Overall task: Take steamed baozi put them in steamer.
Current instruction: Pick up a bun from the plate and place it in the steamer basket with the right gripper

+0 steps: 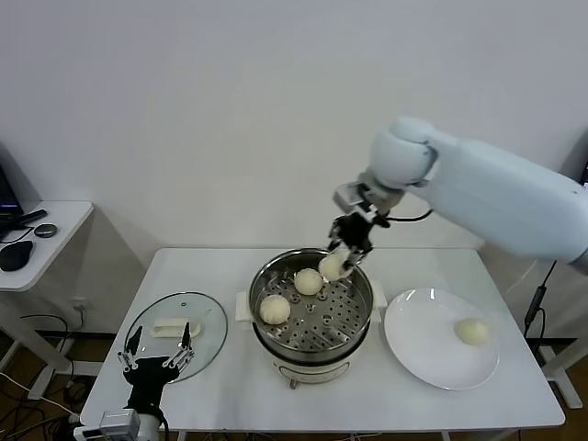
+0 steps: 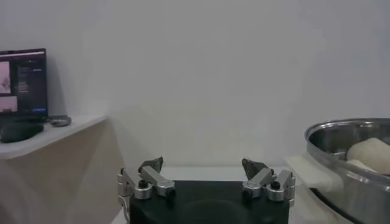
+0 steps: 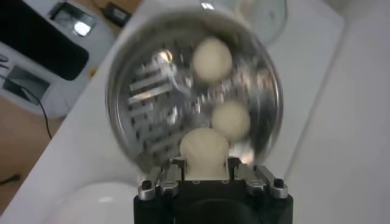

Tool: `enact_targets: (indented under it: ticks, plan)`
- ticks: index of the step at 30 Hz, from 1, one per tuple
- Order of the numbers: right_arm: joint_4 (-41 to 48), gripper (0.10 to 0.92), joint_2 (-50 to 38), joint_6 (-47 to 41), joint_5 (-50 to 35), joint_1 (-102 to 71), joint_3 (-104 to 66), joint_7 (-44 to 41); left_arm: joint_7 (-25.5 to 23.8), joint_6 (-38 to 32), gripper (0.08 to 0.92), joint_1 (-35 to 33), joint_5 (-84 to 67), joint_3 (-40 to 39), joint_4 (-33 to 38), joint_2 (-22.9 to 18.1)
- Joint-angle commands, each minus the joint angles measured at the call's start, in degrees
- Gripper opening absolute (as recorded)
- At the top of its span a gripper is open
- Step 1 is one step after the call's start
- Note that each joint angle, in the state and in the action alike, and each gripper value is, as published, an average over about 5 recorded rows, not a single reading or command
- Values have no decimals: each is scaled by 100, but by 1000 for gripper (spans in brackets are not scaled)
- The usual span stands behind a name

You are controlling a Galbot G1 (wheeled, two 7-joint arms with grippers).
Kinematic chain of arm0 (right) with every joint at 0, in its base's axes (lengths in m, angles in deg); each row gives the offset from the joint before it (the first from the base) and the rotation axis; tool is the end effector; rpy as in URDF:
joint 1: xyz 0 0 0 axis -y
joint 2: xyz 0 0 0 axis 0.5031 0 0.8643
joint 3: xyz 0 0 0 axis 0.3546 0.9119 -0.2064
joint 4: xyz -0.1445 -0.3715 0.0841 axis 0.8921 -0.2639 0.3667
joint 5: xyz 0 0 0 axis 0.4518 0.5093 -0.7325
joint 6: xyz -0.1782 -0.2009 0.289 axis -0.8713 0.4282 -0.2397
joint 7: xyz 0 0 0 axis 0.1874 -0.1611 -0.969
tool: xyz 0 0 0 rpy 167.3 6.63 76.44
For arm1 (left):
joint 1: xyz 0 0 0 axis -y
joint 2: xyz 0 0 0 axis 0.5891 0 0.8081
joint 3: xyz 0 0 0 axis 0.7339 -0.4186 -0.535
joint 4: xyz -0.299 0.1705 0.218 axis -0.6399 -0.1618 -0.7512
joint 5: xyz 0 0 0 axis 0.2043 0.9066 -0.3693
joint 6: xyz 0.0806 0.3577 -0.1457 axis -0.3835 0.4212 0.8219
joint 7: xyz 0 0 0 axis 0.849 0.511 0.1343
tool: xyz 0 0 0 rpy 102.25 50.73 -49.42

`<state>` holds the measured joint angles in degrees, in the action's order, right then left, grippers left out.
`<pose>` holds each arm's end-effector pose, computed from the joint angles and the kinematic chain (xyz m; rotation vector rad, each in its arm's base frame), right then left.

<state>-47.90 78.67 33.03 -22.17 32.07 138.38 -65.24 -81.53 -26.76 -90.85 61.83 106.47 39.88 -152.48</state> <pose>0.5764 0.0716 0.0298 1.8060 -1.0936 1.6951 0.1492 0.0415 -0.3154 0.1922 -2.9985 -0.1027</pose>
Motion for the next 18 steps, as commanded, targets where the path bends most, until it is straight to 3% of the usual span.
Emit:
enact_targets:
  ticks: [1, 7, 18]
  plan:
    - [-502, 422, 561, 995, 276, 57, 641, 279, -5, -1, 823, 0, 31, 3, 14, -2]
    - [-570, 417, 531, 2114, 1287, -37, 911, 660, -12, -1, 823, 3, 40, -4, -11, -16]
    - [-822, 416, 558, 2694, 1551, -296, 1193, 955, -5, -10, 823, -32, 59, -12, -6, -55]
